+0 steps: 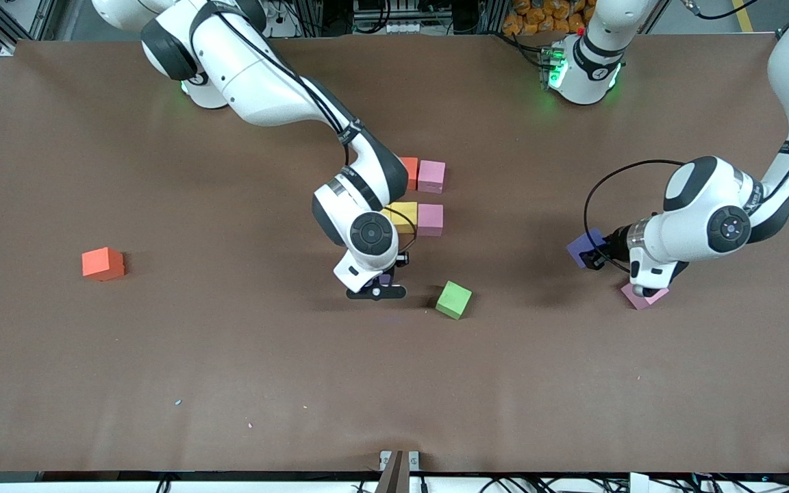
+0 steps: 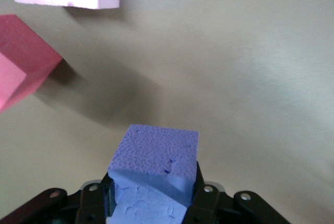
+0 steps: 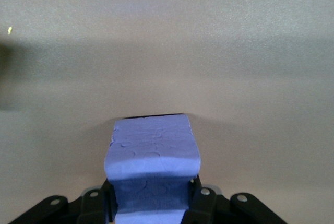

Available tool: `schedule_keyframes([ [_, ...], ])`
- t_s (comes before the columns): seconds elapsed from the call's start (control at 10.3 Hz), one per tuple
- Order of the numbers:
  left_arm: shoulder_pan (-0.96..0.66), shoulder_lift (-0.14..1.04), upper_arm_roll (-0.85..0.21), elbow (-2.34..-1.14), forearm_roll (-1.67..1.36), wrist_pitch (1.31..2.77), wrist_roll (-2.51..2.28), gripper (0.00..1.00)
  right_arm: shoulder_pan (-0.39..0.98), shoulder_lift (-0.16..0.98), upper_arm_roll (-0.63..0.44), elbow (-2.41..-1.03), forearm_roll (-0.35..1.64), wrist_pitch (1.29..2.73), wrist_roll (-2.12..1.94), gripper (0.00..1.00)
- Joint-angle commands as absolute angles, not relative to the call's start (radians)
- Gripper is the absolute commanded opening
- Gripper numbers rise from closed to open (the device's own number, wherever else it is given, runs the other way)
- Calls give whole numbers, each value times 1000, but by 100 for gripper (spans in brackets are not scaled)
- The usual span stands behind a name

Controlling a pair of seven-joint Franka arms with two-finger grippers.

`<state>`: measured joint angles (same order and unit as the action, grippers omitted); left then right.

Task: Arrange 11 blocks into digit 3
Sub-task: 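Carry the purple cube to center while the right gripper withdraws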

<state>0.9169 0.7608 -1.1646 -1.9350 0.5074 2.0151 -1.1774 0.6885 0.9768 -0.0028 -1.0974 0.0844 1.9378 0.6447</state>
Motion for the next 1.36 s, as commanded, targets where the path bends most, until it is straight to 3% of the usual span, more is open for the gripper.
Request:
schedule_keyframes([
  [0.0, 769, 745, -1149, -1792, 396, 1968, -1312, 0, 693, 1015, 6, -1072, 92, 1930, 683, 15],
  [0.1, 706, 749, -1120, -1757, 394, 1968, -1371, 0, 695, 1015, 6, -1072, 92, 1931, 683, 28],
  [0.19, 645, 747, -1092, -1723, 393, 1968, -1420, 0, 698, 1015, 6, -1072, 91, 1934, 681, 73],
  [0.29, 591, 746, -1080, -1704, 397, 1970, -1504, 0, 704, 1015, 6, -1072, 84, 1936, 681, 100],
  [0.88, 396, 752, -979, -1651, 391, 2034, -1918, 1, 710, 931, 6, -1071, 89, 1931, 657, 100],
  [1.26, 322, 753, -977, -1651, 391, 2049, -2216, 1, 640, 868, 3, -1072, 86, 1876, 517, 100],
])
